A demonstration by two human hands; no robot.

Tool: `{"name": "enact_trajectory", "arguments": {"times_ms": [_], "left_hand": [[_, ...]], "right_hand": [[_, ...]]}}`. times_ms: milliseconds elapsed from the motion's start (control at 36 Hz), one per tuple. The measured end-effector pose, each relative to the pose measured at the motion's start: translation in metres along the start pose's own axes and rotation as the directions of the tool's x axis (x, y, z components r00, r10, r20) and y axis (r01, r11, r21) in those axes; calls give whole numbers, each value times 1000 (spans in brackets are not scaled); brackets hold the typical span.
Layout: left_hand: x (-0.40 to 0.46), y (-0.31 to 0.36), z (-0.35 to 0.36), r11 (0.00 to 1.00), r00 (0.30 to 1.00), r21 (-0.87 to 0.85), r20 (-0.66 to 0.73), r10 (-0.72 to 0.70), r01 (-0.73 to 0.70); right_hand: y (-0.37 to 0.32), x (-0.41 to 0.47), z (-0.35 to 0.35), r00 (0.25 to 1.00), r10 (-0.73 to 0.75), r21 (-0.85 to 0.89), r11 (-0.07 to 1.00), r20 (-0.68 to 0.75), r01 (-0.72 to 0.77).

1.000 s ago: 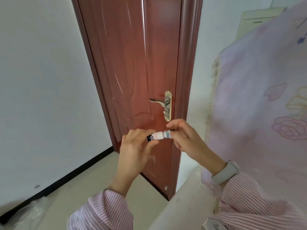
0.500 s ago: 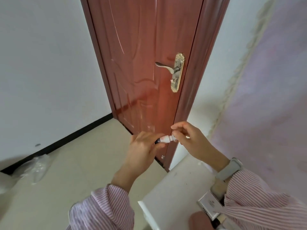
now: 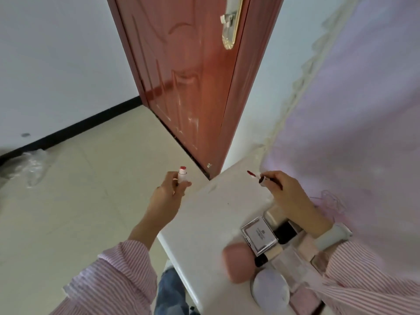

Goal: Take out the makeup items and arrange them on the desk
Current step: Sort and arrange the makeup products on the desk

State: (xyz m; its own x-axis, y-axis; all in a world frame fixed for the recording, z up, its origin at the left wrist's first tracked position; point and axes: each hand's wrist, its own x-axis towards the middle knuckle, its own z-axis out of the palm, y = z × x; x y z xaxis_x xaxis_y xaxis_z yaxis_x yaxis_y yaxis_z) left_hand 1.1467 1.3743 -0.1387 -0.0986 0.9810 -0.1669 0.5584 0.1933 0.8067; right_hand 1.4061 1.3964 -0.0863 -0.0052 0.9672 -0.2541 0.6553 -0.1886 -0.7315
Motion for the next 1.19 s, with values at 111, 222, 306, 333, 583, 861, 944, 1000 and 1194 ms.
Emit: {"name": "enact_trajectory", "arguments": {"times_ms": [111, 222, 306, 333, 583, 861, 944, 1000, 1194], "left_hand": [[-1, 9, 50, 941, 991, -317, -20, -129, 116], [12, 17, 92, 949, 981, -313, -163, -104, 48], [20, 21, 111, 969, 976, -243, -198, -86, 36], [23, 21, 119, 982, 976, -189, -208, -67, 27], [34, 17, 157, 997, 902, 19, -425, 78, -77], [47, 37, 175, 993, 860, 106, -500, 104, -59], [47, 32, 178, 990, 869, 133, -483, 108, -49], [48, 29, 179, 986, 877, 163, -469, 108, -34], [49, 29, 182, 980, 889, 200, -449, 90, 2]], "right_hand": [[27, 10, 28, 994, 99, 266, 958, 50, -109], [39, 25, 45, 998, 58, 341, 938, 25, -63], [45, 33, 53, 998, 6, 383, 924, -59, 17], [50, 36, 56, 995, -19, 370, 927, -93, 53], [80, 76, 55, 971, -187, 47, 979, -148, 196], [88, 99, 41, 959, -268, -48, 963, -89, 265], [89, 98, 40, 960, -273, -70, 961, -68, 269], [89, 98, 41, 958, -280, -87, 958, -67, 274], [89, 97, 42, 957, -280, -74, 959, -70, 275]]}}
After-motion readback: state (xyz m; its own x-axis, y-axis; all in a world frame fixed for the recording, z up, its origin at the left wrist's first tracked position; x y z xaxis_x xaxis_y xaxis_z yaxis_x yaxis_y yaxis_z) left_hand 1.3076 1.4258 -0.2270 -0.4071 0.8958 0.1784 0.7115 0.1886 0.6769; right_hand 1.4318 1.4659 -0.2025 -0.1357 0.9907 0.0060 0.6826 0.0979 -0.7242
